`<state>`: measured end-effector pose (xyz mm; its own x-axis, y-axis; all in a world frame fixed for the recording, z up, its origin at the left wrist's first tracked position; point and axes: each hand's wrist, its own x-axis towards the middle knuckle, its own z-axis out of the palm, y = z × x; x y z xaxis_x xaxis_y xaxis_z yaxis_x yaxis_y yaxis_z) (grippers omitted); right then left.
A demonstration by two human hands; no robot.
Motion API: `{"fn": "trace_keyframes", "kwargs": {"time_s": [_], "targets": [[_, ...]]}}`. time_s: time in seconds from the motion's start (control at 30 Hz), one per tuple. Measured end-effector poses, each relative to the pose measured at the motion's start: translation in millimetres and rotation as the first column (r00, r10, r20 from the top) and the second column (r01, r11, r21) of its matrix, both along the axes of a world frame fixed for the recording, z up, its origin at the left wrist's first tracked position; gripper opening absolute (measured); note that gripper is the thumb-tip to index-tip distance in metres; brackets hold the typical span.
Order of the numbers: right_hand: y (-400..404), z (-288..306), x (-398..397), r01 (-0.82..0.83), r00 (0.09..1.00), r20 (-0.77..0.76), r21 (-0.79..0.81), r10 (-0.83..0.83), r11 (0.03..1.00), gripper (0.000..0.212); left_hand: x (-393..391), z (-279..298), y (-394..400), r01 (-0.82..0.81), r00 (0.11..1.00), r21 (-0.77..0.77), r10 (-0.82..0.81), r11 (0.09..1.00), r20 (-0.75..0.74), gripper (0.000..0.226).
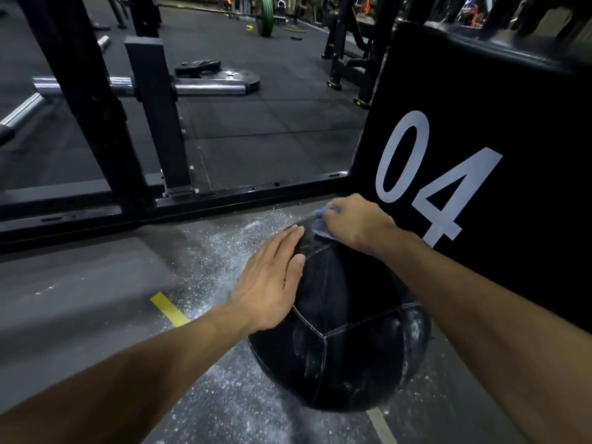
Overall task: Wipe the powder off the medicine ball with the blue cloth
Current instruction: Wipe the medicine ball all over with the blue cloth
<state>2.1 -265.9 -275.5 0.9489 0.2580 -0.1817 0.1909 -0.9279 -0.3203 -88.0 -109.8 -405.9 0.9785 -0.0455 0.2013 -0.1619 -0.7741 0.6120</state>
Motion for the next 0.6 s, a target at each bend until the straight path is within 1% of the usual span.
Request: {"fn": "trace_keyframes", "kwargs": {"time_s": [0.03,0.07,0.13,0.2,0.27,0.3,0.33,0.37,0.43,0.47,0.5,0.53,0.6], "targets": [[6,-1,4,-0.027,1.0,-0.006,0.002,0.027,1.0,0.072,2,0,5,-0.008,1.0,-0.014,0.008,1.0,-0.004,0.071],[11,-3,1,-0.069,0.998,0.014,-0.003,0.069,0.998,0.069,4,-2,11,-0.02,1.0,-0.034,0.019,0.999,-0.008,0.072],[18,-17,-19,-0.179,0.974,0.137,-0.038,0.183,0.983,0.058,5,-4,24,-0.039,0.999,-0.056,0.039,0.998,-0.011,0.072],[17,-33,-55,-0.287,0.891,0.332,-0.116,0.31,0.951,0.064,4,-7,36,-0.036,0.999,-0.073,0.035,0.997,-0.009,0.07],[9,-54,-93,-0.354,0.791,0.454,-0.207,0.411,0.912,0.065,4,-7,46,-0.034,0.999,-0.087,0.03,0.996,-0.041,0.073],[3,-66,-109,-0.388,0.748,0.461,-0.281,0.478,0.878,0.065,6,-5,49,-0.043,0.997,-0.09,0.038,0.995,-0.063,0.077],[-5,-80,-124,-0.428,0.694,0.448,-0.374,0.564,0.823,0.067,8,-4,52,-0.059,0.995,-0.089,0.052,0.994,-0.08,0.078],[-15,-94,-136,-0.476,0.624,0.419,-0.466,0.66,0.746,0.07,9,-3,55,-0.078,0.993,-0.091,0.07,0.993,-0.095,0.074],[-35,-117,-149,-0.542,0.472,0.337,-0.618,0.815,0.569,0.074,11,-1,58,-0.122,0.986,-0.106,0.109,0.987,-0.124,0.059],[-46,-123,-149,-0.549,0.428,0.324,-0.648,0.844,0.527,0.075,12,-1,59,-0.137,0.983,-0.116,0.12,0.984,-0.14,0.055],[-54,-124,-146,-0.546,0.426,0.344,-0.64,0.837,0.541,0.075,12,-1,60,-0.146,0.979,-0.128,0.125,0.981,-0.158,0.054],[-59,-120,-140,-0.532,0.458,0.397,-0.594,0.795,0.603,0.074,13,-2,61,-0.152,0.976,-0.137,0.127,0.979,-0.174,0.055],[-62,-108,-123,-0.462,0.561,0.523,-0.446,0.642,0.767,0.07,17,-4,61,-0.166,0.972,-0.157,0.134,0.974,-0.194,0.057]]}}
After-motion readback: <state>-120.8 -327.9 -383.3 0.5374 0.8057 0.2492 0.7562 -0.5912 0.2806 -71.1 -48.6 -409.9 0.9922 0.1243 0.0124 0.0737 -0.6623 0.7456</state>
